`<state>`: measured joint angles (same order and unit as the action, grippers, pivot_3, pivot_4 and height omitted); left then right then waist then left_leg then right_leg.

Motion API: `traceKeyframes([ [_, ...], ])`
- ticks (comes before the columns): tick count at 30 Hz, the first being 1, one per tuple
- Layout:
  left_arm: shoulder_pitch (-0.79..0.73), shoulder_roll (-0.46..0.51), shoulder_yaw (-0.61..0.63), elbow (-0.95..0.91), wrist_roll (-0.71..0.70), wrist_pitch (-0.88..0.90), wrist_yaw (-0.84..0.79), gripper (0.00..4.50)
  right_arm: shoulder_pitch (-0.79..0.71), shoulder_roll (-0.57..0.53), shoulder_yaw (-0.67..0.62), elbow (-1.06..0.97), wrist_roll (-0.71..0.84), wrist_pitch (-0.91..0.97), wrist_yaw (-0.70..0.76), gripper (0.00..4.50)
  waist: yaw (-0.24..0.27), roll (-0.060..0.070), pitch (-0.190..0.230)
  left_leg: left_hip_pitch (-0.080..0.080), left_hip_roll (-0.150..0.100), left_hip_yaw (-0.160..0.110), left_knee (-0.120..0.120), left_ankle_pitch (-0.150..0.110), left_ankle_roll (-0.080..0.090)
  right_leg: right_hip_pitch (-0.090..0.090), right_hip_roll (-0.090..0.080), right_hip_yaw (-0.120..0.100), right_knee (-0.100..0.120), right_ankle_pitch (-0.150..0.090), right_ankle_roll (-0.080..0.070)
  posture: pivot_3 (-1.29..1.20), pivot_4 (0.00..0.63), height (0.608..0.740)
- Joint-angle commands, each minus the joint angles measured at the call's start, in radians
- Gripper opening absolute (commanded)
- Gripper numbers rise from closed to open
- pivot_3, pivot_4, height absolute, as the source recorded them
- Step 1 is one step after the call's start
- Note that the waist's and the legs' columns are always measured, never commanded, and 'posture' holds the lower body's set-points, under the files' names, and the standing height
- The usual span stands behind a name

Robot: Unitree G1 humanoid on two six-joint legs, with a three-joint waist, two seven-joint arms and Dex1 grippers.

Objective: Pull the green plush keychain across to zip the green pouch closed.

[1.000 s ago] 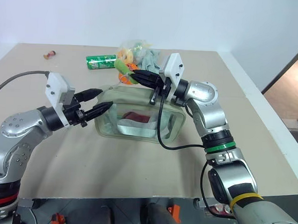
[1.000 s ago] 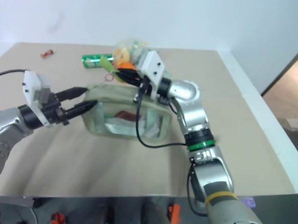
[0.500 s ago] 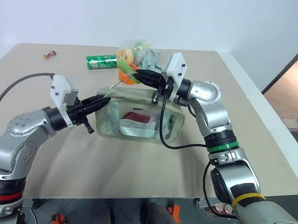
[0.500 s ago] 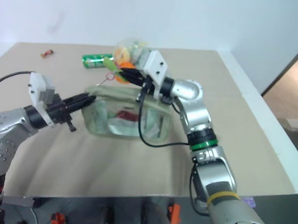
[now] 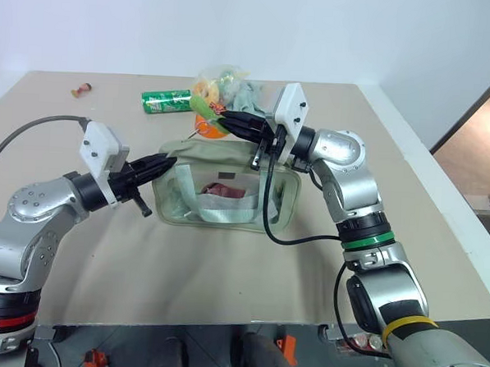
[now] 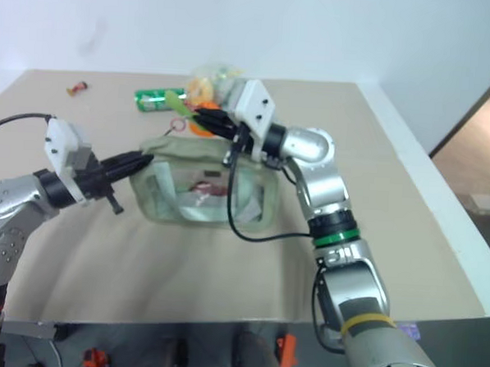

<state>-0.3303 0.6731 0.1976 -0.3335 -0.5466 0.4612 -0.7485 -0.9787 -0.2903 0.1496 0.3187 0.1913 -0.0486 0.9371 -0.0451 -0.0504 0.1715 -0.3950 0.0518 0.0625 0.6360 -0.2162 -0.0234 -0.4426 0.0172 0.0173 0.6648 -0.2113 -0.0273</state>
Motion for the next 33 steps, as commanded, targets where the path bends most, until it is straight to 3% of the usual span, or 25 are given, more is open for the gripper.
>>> traceKeyframes([
  [1, 0.007, 0.018, 0.003, 0.007, 0.031, -0.012, 0.006, 0.08, -0.024, -0.022, -0.057, -0.063, 0.034, 0.001, -0.013, 0.0, 0.0, 0.0, 0.0, 0.0, 0.0, 0.0, 0.0, 0.0, 0.0, 0.0, 0.0, 0.0, 0.0, 0.0, 0.0, 0.0, 0.15, 0.74],
  [17, -0.008, 0.001, -0.006, -0.018, -0.019, 0.008, 0.004, 0.08, -0.139, -0.061, -0.102, 0.093, 0.022, -0.07, -0.05, 0.0, 0.0, 0.0, 0.0, 0.0, -0.001, 0.0, 0.0, 0.0, 0.0, 0.0, -0.001, 0.0, 0.0, 0.0, 0.0, 0.0, 0.15, 0.74],
  [33, -0.032, 0.011, 0.023, 0.008, -0.025, 0.025, 0.049, 0.08, -0.001, -0.258, -0.179, 0.03, 0.024, -0.067, -0.064, 0.0, 0.0, 0.0, 0.0, -0.001, -0.001, 0.0, 0.0, 0.0, 0.0, 0.0, -0.001, 0.0, -0.001, 0.0, 0.001, 0.0, 0.15, 0.74],
])
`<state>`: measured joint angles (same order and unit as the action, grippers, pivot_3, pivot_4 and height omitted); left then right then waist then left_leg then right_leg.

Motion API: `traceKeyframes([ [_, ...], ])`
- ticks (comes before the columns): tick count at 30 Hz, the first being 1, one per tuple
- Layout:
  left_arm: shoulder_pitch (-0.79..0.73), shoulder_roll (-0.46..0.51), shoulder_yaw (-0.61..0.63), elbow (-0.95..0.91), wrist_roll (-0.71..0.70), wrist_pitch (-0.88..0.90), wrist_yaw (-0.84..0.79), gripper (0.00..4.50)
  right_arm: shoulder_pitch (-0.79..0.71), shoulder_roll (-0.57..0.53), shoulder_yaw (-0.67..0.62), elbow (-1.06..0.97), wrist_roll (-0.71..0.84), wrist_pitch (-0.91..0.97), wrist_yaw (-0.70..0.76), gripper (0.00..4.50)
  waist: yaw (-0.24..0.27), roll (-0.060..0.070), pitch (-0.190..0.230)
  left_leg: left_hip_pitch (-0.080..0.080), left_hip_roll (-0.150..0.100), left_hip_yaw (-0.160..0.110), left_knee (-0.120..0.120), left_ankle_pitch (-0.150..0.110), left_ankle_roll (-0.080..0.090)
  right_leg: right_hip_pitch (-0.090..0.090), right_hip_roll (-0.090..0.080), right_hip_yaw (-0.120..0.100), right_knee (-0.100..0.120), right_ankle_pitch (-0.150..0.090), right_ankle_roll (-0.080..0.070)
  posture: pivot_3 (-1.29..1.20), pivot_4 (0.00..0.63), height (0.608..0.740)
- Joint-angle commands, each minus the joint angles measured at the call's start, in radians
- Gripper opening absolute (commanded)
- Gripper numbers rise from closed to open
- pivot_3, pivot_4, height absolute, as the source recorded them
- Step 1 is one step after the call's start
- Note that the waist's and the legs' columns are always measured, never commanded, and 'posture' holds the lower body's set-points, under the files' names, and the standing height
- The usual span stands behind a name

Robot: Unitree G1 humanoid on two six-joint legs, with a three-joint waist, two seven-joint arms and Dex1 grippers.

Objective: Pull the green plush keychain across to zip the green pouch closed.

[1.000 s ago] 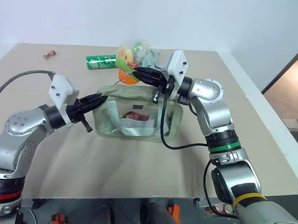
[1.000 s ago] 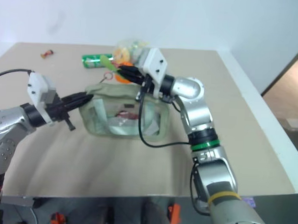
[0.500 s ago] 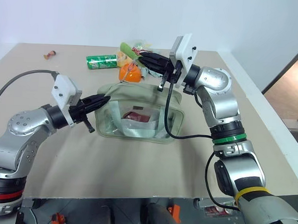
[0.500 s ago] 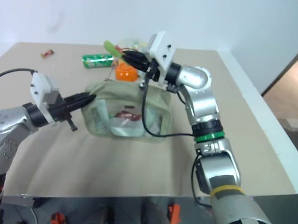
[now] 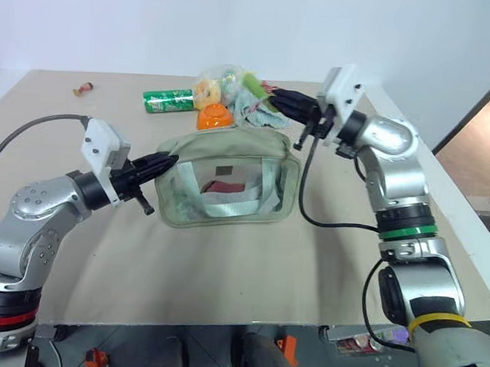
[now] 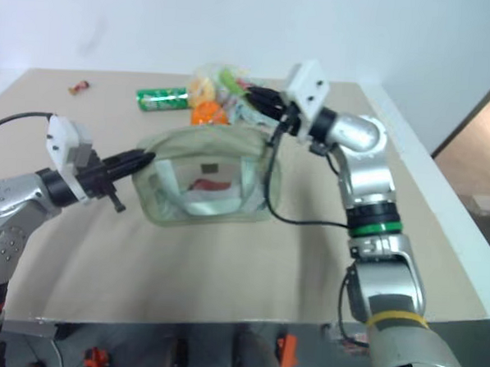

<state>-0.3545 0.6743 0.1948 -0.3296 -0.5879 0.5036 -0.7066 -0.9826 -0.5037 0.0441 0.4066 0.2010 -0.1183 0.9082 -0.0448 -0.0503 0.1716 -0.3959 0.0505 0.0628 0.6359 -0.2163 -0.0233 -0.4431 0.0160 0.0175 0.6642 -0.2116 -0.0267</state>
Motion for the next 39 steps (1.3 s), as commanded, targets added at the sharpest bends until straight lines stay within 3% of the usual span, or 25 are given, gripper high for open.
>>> traceKeyframes([
  [1, -0.007, 0.012, 0.021, 0.008, 0.023, -0.023, 0.003, 0.08, 0.017, -0.057, -0.08, -0.06, 0.01, 0.004, -0.038, 0.0, -0.001, 0.0, 0.0, 0.0, 0.0, 0.0, 0.0, 0.0, 0.0, 0.0, 0.0, 0.0, 0.0, 0.0, 0.0, 0.0, 0.15, 0.74],
  [23, -0.013, 0.021, 0.02, -0.002, 0.043, -0.029, -0.01, 0.08, 0.391, -0.283, -0.192, -0.104, -0.048, 0.049, -0.164, 0.0, 0.002, 0.0, 0.0, 0.001, -0.002, 0.001, -0.001, 0.0, 0.0, 0.001, 0.0, 0.001, 0.0, 0.0, 0.001, 0.0, 0.15, 0.74],
  [33, -0.01, 0.019, 0.011, -0.009, 0.047, -0.03, -0.006, 0.08, 0.584, -0.232, -0.193, -0.279, -0.053, 0.127, -0.25, 0.0, 0.004, 0.0, 0.0, 0.002, -0.003, 0.001, 0.0, 0.0, 0.0, 0.002, -0.002, 0.001, 0.0, -0.001, 0.003, 0.0, 0.15, 0.74],
  [39, -0.019, 0.012, 0.0, -0.001, 0.048, -0.034, -0.006, 0.08, 0.591, -0.179, -0.17, -0.356, -0.056, 0.158, -0.274, 0.0, 0.001, 0.0, 0.0, 0.003, -0.003, 0.0, 0.0, 0.0, 0.0, 0.002, -0.001, 0.001, 0.001, 0.0, 0.003, 0.0, 0.15, 0.74],
])
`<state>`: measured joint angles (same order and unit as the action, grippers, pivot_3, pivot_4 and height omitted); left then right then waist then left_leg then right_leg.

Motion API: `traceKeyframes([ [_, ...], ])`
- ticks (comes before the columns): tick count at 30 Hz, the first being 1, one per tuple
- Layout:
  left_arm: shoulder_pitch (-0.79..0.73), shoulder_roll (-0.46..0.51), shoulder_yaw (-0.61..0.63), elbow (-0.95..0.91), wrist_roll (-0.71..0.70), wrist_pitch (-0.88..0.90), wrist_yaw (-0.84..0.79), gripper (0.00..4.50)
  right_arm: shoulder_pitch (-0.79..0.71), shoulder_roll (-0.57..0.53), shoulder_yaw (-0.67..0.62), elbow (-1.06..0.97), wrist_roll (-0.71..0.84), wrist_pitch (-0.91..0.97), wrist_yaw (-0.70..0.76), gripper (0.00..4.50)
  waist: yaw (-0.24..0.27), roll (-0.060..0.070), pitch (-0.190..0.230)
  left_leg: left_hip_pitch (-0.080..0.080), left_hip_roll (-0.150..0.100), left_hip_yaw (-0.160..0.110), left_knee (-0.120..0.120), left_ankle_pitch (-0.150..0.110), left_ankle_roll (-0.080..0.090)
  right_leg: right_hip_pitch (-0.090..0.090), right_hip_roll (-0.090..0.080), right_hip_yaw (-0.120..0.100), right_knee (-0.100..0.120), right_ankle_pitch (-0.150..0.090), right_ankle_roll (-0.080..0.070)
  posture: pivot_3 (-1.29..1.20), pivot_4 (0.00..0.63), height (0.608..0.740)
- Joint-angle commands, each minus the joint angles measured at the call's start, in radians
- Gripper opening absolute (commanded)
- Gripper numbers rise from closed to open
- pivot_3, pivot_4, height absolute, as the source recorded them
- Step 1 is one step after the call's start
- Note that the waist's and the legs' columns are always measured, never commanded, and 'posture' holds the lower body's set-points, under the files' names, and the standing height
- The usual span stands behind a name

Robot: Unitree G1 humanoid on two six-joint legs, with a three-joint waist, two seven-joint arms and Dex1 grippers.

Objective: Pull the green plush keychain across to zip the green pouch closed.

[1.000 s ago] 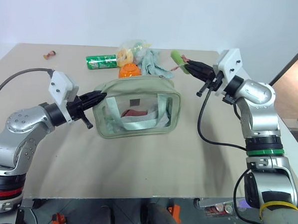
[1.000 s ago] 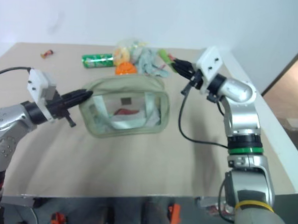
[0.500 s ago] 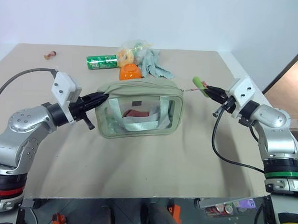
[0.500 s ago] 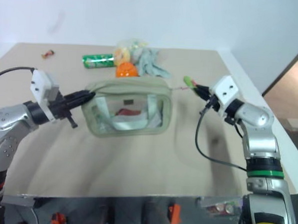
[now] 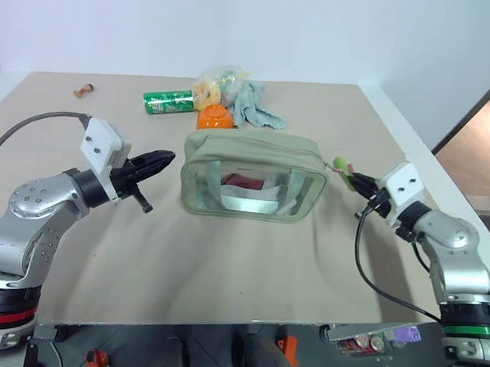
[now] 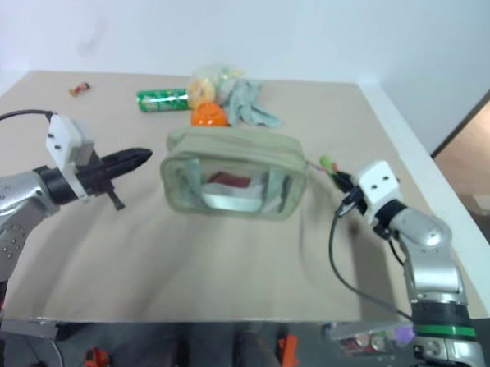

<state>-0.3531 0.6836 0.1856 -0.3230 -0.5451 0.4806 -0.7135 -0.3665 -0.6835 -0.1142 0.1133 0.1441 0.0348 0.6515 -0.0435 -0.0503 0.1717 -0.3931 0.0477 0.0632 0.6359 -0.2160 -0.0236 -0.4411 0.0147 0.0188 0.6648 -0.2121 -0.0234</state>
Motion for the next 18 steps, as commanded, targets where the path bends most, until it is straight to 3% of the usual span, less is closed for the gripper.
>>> traceKeyframes([
  [1, -0.023, 0.002, 0.008, -0.005, 0.006, -0.012, 0.0, 0.08, -0.027, 0.005, -0.01, -0.066, 0.0, 0.009, -0.017, 0.0, 0.0, 0.0, 0.0, 0.0, 0.0, 0.0, 0.0, 0.0, 0.0, 0.0, 0.0, 0.0, 0.0, 0.0, 0.0, 0.0, 0.15, 0.74],
  [9, -0.018, 0.002, 0.028, -0.021, -0.093, 0.073, -0.036, 0.08, -0.074, 0.025, 0.005, -0.062, -0.006, 0.015, -0.006, 0.0, -0.001, 0.0, 0.0, 0.0, 0.0, 0.0, 0.0, 0.0, 0.0, 0.0, 0.0, 0.0, 0.0, 0.0, 0.0, 0.0, 0.15, 0.74],
  [13, -0.041, 0.004, 0.026, -0.021, -0.101, 0.074, -0.043, 1.22, -0.094, 0.03, 0.016, -0.064, -0.01, 0.011, 0.006, 0.0, 0.0, 0.0, 0.0, 0.0, 0.0, 0.0, 0.0, 0.0, 0.0, 0.0, 0.0, -0.001, 0.0, 0.0, 0.0, 0.0, 0.15, 0.74],
  [18, -0.078, 0.003, 0.004, 0.014, -0.099, 0.074, -0.057, 3.05, -0.109, 0.032, 0.022, -0.071, -0.009, 0.016, 0.006, 0.0, 0.0, 0.0, 0.0, 0.0, -0.001, 0.0, 0.0, 0.0, 0.0, 0.0, 0.0, 0.0, 0.0, 0.0, 0.0, 0.0, 0.15, 0.74],
])
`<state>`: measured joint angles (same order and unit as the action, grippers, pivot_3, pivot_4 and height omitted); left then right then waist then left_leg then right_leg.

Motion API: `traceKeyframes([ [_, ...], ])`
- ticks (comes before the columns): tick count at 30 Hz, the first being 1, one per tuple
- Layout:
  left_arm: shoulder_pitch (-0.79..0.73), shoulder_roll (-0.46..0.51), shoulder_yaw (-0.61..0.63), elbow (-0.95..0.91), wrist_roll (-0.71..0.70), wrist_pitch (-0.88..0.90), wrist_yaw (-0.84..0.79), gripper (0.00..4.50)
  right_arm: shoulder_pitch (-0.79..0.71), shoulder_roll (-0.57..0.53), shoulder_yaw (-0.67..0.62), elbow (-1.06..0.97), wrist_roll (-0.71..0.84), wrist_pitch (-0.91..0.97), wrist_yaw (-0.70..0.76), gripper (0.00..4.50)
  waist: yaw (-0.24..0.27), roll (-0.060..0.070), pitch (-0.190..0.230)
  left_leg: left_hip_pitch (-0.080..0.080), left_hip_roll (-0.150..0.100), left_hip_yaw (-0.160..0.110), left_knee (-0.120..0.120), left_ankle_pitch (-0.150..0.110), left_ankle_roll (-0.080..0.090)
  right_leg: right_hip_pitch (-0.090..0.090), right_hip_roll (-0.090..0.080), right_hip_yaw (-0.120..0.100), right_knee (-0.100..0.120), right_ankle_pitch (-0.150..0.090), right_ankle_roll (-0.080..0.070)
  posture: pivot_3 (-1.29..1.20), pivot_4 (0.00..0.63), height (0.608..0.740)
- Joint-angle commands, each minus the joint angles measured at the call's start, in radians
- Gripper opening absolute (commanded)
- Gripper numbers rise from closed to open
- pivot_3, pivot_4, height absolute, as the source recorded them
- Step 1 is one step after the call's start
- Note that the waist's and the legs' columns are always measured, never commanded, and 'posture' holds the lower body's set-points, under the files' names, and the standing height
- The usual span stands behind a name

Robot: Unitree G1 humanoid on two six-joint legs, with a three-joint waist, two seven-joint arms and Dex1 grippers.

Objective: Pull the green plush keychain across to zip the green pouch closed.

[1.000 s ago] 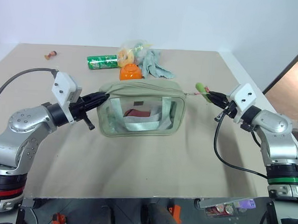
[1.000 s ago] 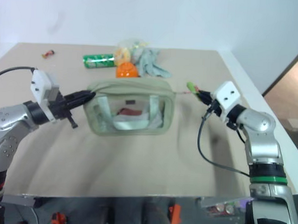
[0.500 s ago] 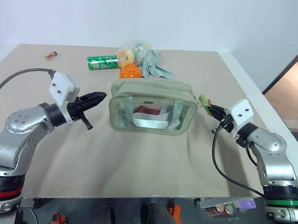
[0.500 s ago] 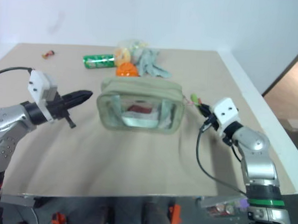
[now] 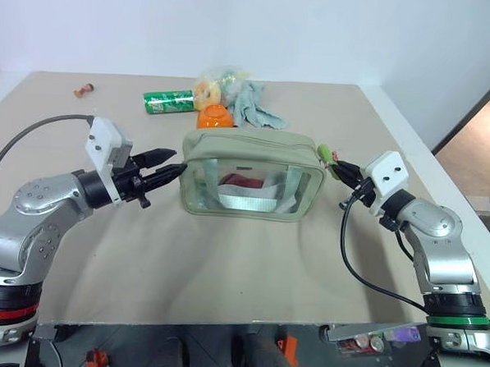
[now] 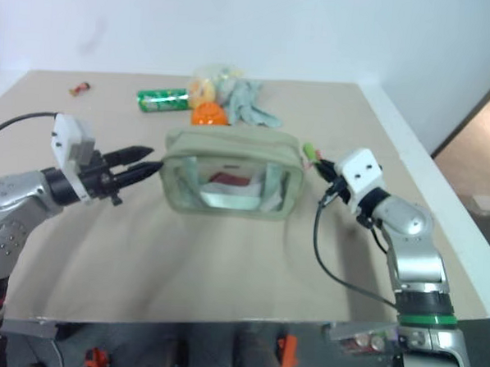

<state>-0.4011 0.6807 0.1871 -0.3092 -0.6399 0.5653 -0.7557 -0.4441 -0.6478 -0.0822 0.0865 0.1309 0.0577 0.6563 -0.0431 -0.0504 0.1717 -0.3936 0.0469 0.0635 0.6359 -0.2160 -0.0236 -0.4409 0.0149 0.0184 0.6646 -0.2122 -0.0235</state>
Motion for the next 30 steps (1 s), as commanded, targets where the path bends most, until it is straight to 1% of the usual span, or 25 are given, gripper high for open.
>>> traceKeyframes([
  [1, -0.036, 0.009, -0.013, 0.01, 0.017, -0.024, -0.022, 3.33, -0.034, -0.004, -0.009, -0.044, 0.004, -0.008, 0.002, 0.0, 0.0, 0.0, 0.0, 0.0, 0.0, 0.0, 0.0, 0.0, 0.0, 0.0, 0.0, 0.0, 0.0, 0.0, 0.0, 0.0, 0.15, 0.74],
  [7, -0.098, -0.018, -0.074, 0.09, 0.059, -0.055, -0.066, 3.33, -0.046, -0.003, -0.007, -0.044, 0.002, -0.01, 0.0, 0.0, 0.0, 0.0, 0.0, 0.0, -0.001, 0.0, 0.0, 0.0, 0.0, 0.0, 0.0, 0.0, 0.0, 0.0, 0.0, 0.0, 0.15, 0.74],
  [14, -0.169, -0.084, -0.116, 0.189, 0.102, -0.119, -0.093, 3.33, -0.039, 0.002, -0.004, -0.057, -0.001, -0.006, -0.005, 0.0, 0.0, 0.0, 0.0, 0.0, -0.001, 0.0, 0.0, 0.0, 0.0, 0.0, 0.001, 0.0, 0.0, 0.0, 0.0, 0.0, 0.15, 0.74],
  [16, -0.177, -0.094, -0.124, 0.209, 0.109, -0.13, -0.109, 2.83, -0.041, 0.005, -0.004, -0.057, -0.002, -0.006, -0.006, 0.0, -0.001, 0.0, 0.0, 0.0, -0.001, 0.0, 0.0, 0.0, 0.0, 0.0, 0.001, 0.0, 0.0, 0.0, 0.0, 0.0, 0.15, 0.74],
  [20, -0.186, -0.102, -0.129, 0.228, 0.122, -0.144, -0.122, 1.55, -0.042, 0.008, -0.004, -0.055, -0.004, -0.009, -0.004, 0.0, -0.001, 0.0, 0.0, 0.0, -0.001, 0.0, 0.0, 0.0, 0.0, 0.0, 0.001, 0.0, 0.0, 0.0, 0.0, 0.0, 0.15, 0.74],
  [21, -0.187, -0.102, -0.13, 0.232, 0.13, -0.147, -0.121, 1.1, -0.042, 0.008, -0.004, -0.053, -0.005, -0.009, -0.003, 0.0, -0.001, 0.0, 0.0, 0.0, -0.001, 0.0, 0.0, 0.0, 0.0, 0.0, 0.001, 0.0, 0.0, 0.0, 0.0, 0.0, 0.15, 0.74],
  [23, -0.189, -0.104, -0.129, 0.237, 0.138, -0.152, -0.122, 0.52, -0.044, 0.008, -0.004, -0.05, -0.005, -0.01, -0.001, 0.0, -0.001, 0.0, 0.0, 0.0, -0.001, 0.0, 0.0, 0.0, 0.0, 0.0, 0.001, 0.0, 0.0, 0.0, 0.0, 0.0, 0.15, 0.74],
  [24, -0.19, -0.105, -0.128, 0.24, 0.142, -0.155, -0.122, 0.12, -0.045, 0.007, -0.003, -0.048, -0.006, -0.011, 0.0, 0.0, -0.001, 0.0, 0.0, 0.0, -0.001, 0.0, 0.0, 0.0, 0.0, 0.0, 0.0, 0.0, 0.0, 0.0, 0.0, 0.0, 0.15, 0.74],
  [25, -0.191, -0.105, -0.127, 0.242, 0.145, -0.157, -0.121, 0.06, -0.046, 0.007, -0.003, -0.046, -0.006, -0.012, 0.0, 0.0, -0.001, 0.0, 0.0, 0.0, -0.001, 0.0, 0.0, 0.0, 0.0, 0.0, 0.0, 0.0, 0.0, 0.0, 0.0, 0.0, 0.15, 0.74],
  [30, -0.198, -0.11, -0.118, 0.251, 0.17, -0.17, -0.098, 0.06, -0.048, 0.007, -0.003, -0.041, -0.001, -0.011, 0.009, 0.0, -0.001, 0.0, 0.0, 0.0, -0.001, 0.0, 0.0, 0.0, 0.0, 0.0, 0.0, 0.0, 0.0, 0.0, 0.0, 0.0, 0.15, 0.74],
])
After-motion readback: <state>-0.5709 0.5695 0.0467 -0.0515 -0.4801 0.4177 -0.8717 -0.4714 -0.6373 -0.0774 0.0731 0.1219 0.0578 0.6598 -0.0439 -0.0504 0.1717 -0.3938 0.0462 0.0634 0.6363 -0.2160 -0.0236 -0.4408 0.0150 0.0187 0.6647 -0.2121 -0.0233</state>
